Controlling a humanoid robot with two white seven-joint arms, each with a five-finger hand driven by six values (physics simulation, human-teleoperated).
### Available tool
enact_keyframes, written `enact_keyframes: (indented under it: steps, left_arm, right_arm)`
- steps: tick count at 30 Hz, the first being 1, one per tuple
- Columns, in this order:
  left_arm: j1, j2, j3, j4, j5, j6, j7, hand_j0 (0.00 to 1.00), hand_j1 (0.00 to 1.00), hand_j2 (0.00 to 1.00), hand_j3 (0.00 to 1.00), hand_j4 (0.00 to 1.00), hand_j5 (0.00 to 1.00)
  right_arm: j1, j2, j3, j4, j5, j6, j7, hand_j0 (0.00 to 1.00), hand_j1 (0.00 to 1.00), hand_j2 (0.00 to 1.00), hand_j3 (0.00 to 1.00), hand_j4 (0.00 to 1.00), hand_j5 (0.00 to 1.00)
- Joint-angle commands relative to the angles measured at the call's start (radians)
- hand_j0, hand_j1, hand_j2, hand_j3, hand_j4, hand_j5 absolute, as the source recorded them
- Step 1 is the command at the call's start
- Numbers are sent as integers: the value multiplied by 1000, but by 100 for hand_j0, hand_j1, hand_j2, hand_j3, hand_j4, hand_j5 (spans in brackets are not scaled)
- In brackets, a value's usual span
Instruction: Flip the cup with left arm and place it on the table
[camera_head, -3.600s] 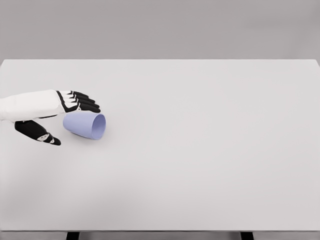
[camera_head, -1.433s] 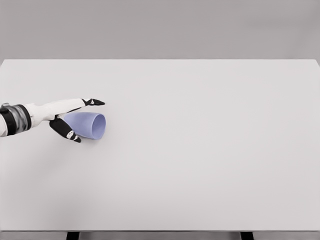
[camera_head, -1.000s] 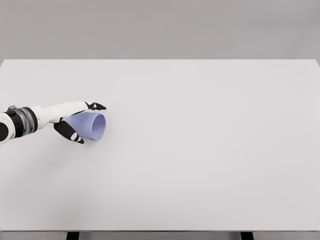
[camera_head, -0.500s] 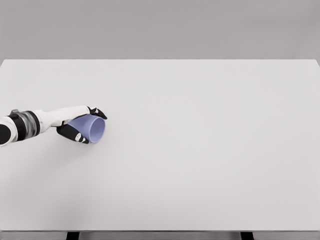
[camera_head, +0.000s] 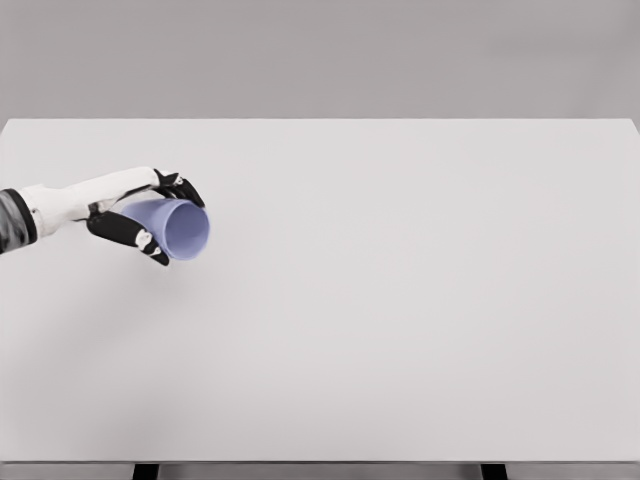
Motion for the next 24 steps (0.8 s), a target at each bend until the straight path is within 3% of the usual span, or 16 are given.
enact_keyframes:
  steps: [1, 3, 6, 12, 24]
  left_arm:
    - [0, 7, 25, 1, 97, -32, 0, 53, 53, 53, 53, 53, 53]
    - [15, 6, 51, 4, 164, -32, 0, 53, 53, 53, 53, 53, 53]
    - [18, -2, 51, 9, 218, -41, 0, 55, 55, 55, 55, 55, 55]
    - [57, -25, 51, 28, 414, -99, 0, 55, 55, 55, 55, 55, 55]
    - [153, -161, 58, 119, 628, -178, -1, 59, 59, 59, 59, 59, 59]
  right_arm:
    - [0, 0, 0, 0, 0, 0, 0, 100, 100, 100, 100, 100, 100]
    - [0, 0, 0, 0, 0, 0, 0, 100, 100, 100, 100, 100, 100]
    - [0, 0, 0, 0, 0, 0, 0, 100, 100, 100, 100, 100, 100]
    - [0, 0, 0, 0, 0, 0, 0, 100, 100, 100, 100, 100, 100]
    - [0, 0, 0, 0, 0, 0, 0, 100, 100, 100, 100, 100, 100]
